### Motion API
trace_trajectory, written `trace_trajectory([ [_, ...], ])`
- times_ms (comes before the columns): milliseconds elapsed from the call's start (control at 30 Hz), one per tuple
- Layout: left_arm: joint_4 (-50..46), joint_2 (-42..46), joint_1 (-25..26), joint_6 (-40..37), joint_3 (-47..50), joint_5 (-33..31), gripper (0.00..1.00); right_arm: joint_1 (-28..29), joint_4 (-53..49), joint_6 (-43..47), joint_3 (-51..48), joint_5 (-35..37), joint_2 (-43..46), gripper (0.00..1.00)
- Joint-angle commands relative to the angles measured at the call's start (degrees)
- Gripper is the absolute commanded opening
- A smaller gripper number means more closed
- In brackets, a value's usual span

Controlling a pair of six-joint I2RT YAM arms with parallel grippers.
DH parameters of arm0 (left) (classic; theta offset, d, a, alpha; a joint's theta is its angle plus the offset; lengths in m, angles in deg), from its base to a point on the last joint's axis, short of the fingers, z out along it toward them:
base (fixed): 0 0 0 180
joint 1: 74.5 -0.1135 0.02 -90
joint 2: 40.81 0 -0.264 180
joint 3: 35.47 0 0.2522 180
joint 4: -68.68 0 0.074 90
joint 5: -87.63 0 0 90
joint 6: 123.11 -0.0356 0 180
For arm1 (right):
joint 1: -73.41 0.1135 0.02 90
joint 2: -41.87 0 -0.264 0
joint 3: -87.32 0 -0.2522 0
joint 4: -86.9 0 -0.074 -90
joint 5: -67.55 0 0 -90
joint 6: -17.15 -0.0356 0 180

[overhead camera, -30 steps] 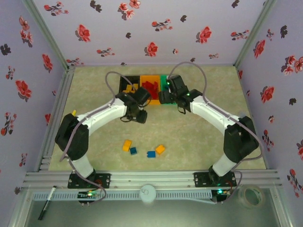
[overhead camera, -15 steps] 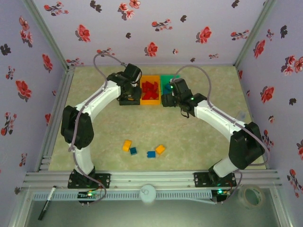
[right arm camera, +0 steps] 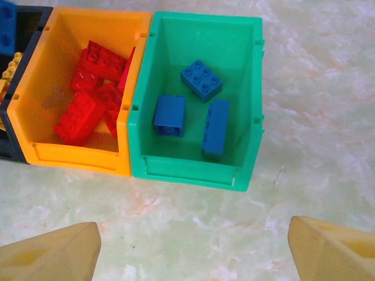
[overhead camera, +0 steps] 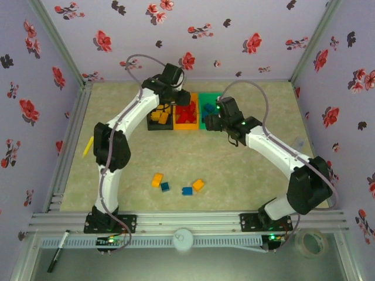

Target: Sort the legos into containers by color

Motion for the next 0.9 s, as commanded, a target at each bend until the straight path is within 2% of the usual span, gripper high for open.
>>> trace_trajectory([
  [0,-0.9,-4.2,1.1,-0.7,-6.7,3.2,0.38,-0.8,-0.5,-0.8,-1.0,2.0,2.0,0.84],
  [167,1.1,-10.0,2.8,1.0,-14.6,4.3,0.38,-1.1,-0.9,-0.9,-1.7,2.3,3.5,0.84],
  [367,9.5,-16.2,4.3,6.6,-18.7,4.4,0.38,-1.1,-1.6,-1.0,-2.3,2.3,5.0,0.84],
  [533,11.7,-20.6,4.8,8.8,-22.2,4.0,0.39,-1.1,-2.2,-1.2,-3.4,2.0,6.3,0.84],
  [567,12.1,-21.1,4.9,9.0,-22.3,3.8,0.44,-1.1,-2.3,-1.2,-3.6,1.9,6.6,0.84],
  [633,12.3,-21.9,4.9,9.1,-22.8,3.7,0.61,-1.1,-2.6,-1.2,-3.8,1.8,6.9,0.84],
  [667,12.4,-21.9,4.9,9.0,-22.8,3.7,0.64,-1.2,-2.7,-1.2,-4.0,1.7,7.2,0.84],
  [867,12.0,-17.4,5.2,6.3,-19.7,3.6,0.67,-1.1,-3.3,-0.9,-4.5,1.9,8.0,0.85],
])
